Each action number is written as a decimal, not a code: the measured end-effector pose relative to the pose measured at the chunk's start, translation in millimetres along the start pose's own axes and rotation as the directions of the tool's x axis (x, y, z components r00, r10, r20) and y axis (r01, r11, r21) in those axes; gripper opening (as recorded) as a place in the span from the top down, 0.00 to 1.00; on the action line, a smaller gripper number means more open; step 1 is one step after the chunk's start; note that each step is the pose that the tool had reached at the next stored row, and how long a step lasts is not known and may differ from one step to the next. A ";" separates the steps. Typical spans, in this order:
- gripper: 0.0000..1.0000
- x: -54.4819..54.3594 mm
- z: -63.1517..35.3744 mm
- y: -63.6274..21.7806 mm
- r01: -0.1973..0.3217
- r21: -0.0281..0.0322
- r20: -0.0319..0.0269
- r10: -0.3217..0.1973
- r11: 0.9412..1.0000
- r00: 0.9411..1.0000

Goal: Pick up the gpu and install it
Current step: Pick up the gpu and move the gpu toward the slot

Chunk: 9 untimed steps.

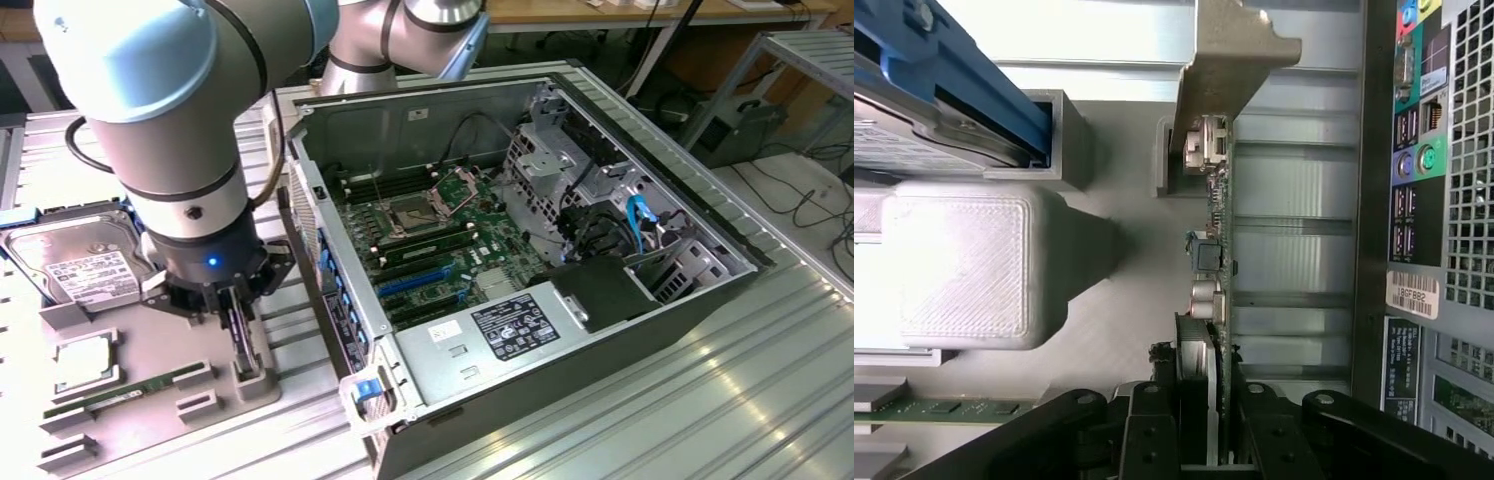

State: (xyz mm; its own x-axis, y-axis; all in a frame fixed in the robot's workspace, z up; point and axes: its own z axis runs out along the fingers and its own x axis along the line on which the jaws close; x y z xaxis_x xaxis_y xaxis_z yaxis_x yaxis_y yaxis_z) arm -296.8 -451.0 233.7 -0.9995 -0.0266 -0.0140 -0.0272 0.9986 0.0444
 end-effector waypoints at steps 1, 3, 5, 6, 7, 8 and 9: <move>0.72 0.0 -1.9 0.1 0.000 0.000 0.000 0.000 1.000 1.000; 0.72 -0.1 -5.5 0.3 0.000 0.000 0.000 0.000 1.000 1.000; 0.72 -0.1 -7.5 0.3 0.000 0.000 0.000 0.000 1.000 1.000; 0.72 -0.1 -8.4 0.4 0.000 0.000 0.000 0.000 1.000 1.000; 0.72 -0.1 -9.3 0.4 0.000 0.000 0.000 0.000 1.000 1.000; 0.72 -0.1 -10.1 0.5 0.000 0.000 0.000 0.000 1.000 1.000; 0.72 -0.1 -10.8 0.5 0.000 0.000 0.000 0.000 1.000 1.000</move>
State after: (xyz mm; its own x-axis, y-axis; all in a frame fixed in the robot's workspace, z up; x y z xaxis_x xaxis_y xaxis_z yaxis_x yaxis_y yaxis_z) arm -296.8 -451.0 244.5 -0.9995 -0.0265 -0.0141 -0.0271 0.9986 0.0444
